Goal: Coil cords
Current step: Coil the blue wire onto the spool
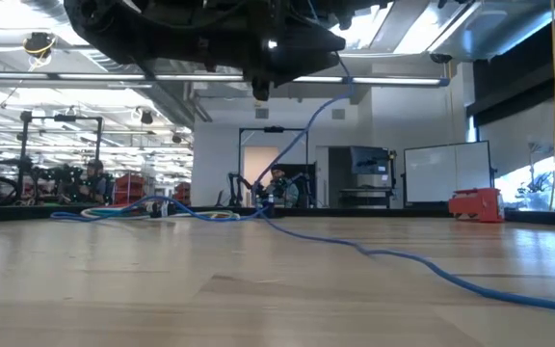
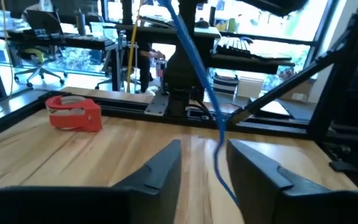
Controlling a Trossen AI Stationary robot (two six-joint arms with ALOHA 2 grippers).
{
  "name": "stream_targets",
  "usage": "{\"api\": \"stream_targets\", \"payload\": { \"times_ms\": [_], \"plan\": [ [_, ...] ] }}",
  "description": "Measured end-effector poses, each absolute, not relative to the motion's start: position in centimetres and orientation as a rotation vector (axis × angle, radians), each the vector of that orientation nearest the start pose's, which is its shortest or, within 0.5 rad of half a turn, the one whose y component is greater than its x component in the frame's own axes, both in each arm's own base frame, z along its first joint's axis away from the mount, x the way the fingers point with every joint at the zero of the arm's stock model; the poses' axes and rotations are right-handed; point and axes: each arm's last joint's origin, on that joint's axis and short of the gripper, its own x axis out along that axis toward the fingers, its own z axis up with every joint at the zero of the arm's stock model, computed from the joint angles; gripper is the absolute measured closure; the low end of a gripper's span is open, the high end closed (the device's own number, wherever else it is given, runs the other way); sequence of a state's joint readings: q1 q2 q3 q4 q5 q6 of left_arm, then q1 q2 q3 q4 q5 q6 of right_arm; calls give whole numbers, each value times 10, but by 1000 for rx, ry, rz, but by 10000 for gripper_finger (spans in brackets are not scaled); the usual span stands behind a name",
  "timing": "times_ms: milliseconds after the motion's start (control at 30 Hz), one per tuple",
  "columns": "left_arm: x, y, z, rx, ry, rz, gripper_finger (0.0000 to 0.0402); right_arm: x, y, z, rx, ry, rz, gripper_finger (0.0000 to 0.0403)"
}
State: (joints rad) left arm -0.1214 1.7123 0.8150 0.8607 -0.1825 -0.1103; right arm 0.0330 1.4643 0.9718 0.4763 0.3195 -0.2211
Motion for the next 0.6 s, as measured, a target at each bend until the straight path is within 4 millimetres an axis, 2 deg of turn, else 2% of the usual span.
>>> {"api": "stream_targets", "payload": {
  "times_ms": [233, 400, 600],
  "plan": [
    [351, -36, 205, -56, 54, 71, 388, 332, 2, 301, -218, 47, -284, 395],
    [351, -31, 208, 10, 42, 156, 395, 332, 2, 302, -217, 44, -284, 395],
    [340, -27, 206, 82, 228, 241, 399, 330, 13, 304, -230, 40, -258, 395]
  ]
}}
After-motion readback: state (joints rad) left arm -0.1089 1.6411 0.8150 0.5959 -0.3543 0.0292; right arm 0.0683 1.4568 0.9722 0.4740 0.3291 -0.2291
